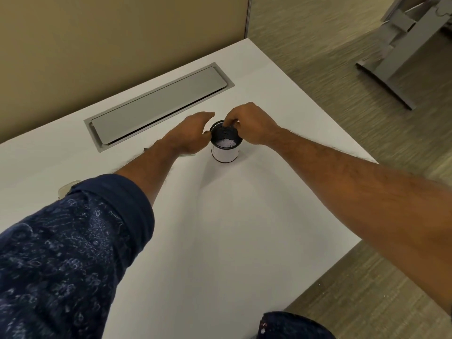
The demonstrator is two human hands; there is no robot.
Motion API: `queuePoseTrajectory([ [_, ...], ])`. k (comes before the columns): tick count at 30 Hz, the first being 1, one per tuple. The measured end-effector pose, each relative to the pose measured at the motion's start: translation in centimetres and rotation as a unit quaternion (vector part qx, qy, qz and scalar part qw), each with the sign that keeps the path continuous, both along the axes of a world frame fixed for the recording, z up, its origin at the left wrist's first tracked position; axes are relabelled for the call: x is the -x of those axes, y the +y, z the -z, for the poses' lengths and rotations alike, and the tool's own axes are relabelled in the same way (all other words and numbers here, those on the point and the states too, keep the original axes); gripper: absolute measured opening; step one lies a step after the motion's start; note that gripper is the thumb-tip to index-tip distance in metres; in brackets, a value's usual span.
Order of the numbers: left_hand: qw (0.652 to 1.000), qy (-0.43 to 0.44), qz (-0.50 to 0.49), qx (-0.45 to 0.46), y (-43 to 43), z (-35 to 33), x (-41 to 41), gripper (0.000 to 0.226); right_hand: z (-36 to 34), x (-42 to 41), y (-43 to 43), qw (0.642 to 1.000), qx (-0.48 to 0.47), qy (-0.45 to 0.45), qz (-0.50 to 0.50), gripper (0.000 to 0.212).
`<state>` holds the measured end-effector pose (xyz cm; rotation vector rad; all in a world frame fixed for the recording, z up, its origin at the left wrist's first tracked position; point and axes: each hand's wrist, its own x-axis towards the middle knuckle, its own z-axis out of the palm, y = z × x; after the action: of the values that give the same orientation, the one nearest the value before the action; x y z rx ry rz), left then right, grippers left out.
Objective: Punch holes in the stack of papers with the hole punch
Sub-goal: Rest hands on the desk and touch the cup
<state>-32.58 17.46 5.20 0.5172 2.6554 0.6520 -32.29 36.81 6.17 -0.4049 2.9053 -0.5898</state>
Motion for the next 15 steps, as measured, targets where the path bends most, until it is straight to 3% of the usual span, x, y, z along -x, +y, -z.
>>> queuePoseTrajectory([
  [4,0.999,0.018,-0.023,-0.044,-0.3,-0.3,-0.6,0.06,-0.7,-0.6,-0.2,0.999,0.042,0.023,0.012,0.032],
  [7,0.999,0.011,-0.018,-0.035,-0.7,-0.7,-1.0,0.06,-1.4,-1.2,-0.1,0.999,-0.006,-0.036,-0.024,0.04],
  [15,0.999,-0.003,-0.034,-0.012,-2.7,-1.1,-3.9,0.064,-1.5,-3.5,-0.7,0.998,0.035,-0.048,-0.018,0.046],
])
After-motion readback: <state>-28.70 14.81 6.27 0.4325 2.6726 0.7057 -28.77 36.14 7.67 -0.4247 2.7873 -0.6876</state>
